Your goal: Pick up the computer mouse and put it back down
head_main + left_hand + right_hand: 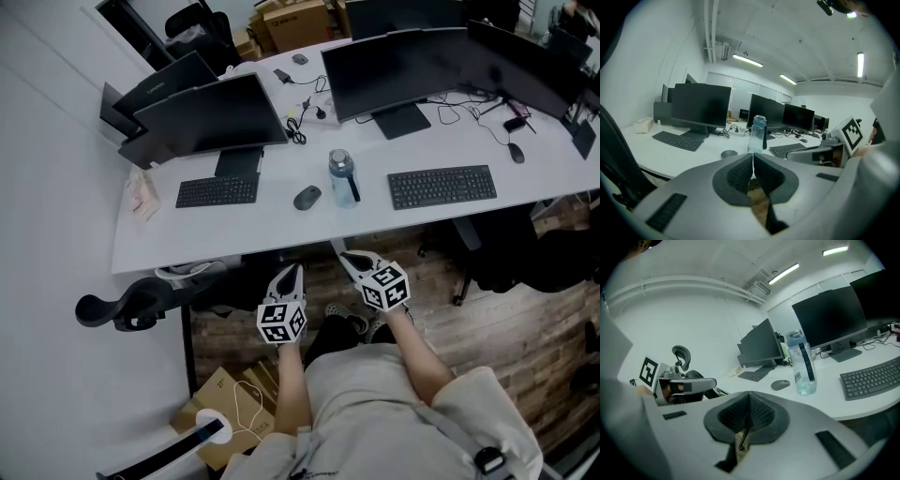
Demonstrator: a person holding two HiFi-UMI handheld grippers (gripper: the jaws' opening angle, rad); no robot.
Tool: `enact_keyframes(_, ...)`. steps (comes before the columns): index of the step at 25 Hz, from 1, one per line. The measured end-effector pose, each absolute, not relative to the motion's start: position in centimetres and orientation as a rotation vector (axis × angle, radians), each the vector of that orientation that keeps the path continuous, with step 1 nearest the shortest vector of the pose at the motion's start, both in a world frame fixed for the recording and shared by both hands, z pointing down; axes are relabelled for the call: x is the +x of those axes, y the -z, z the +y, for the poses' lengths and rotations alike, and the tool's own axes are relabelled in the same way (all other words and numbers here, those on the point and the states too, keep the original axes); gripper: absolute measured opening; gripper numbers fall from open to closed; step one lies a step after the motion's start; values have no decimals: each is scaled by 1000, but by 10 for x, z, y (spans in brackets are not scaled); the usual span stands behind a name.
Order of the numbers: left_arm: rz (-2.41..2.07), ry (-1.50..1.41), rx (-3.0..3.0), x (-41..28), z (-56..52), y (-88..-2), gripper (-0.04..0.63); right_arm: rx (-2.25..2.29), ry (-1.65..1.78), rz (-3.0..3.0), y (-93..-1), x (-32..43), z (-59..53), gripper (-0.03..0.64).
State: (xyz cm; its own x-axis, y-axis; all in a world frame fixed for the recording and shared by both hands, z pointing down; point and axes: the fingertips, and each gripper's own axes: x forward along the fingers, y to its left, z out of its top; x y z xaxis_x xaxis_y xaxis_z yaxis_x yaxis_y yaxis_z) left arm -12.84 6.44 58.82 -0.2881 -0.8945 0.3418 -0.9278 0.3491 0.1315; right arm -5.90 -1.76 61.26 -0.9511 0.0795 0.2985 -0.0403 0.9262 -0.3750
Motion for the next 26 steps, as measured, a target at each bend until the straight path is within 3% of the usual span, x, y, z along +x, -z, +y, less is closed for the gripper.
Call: enact_keyframes(26, -2240, -117, 1633, -126, 53, -594, 25, 2, -498, -2758, -615, -52, -25, 5)
